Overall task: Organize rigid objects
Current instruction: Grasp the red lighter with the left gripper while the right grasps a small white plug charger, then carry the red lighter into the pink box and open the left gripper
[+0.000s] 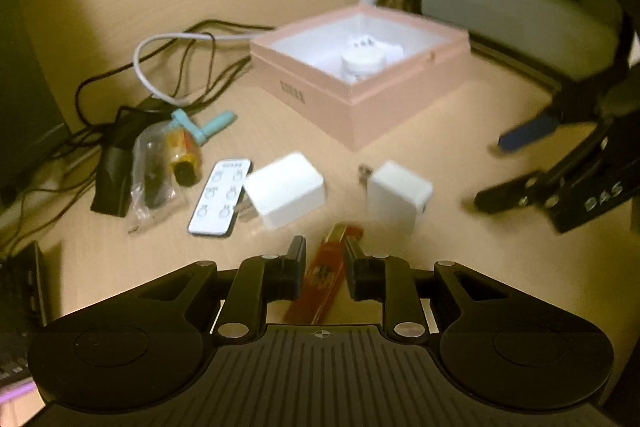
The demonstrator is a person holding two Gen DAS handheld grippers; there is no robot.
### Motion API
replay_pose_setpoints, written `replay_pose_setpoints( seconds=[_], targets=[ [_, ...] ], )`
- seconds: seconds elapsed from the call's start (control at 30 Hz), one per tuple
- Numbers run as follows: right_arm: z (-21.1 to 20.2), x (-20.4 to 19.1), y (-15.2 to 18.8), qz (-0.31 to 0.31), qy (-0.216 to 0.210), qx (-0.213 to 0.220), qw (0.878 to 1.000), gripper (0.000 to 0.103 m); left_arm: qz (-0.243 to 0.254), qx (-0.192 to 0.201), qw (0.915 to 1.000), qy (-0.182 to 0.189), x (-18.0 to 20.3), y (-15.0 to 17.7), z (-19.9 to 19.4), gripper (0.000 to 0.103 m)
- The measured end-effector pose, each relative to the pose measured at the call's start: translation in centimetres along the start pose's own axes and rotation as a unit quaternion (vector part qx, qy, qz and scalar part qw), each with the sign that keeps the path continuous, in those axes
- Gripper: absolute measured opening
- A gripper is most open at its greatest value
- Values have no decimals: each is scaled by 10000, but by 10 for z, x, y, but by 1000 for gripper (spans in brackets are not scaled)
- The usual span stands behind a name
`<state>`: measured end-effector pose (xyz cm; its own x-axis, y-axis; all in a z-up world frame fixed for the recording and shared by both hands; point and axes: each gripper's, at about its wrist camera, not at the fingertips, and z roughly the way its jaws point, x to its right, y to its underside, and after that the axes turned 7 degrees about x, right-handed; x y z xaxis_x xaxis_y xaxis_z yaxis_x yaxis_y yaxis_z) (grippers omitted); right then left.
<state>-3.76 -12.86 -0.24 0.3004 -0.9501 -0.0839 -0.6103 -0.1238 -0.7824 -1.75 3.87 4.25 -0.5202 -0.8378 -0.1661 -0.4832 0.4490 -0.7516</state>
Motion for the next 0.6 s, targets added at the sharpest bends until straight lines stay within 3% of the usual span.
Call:
replay_pose_setpoints(
  seconds=[0.17, 0.27, 0.4, 0.5, 0.6],
  targets=[
    [-2, -12, 10, -181, -94, 128, 9997, 73, 94, -338, 9992, 211, -4, 3, 14, 26],
    [-2, -15, 7, -115, -190, 223, 9995, 73, 19, -446, 9989, 110, -7, 5, 27, 32],
    [-3, -20, -2, -152, -312, 389, 9986, 73, -384, -358, 9985, 153, -15, 7, 29, 31],
    [4, -22, -10, -38, -440, 406, 9982, 73, -979, -311, 9942, 310, -24, 10, 28, 32],
    [21, -28, -18, 53, -493, 344, 9982, 73, -1001, -329, 9940, 296, -22, 11, 26, 31]
  ],
)
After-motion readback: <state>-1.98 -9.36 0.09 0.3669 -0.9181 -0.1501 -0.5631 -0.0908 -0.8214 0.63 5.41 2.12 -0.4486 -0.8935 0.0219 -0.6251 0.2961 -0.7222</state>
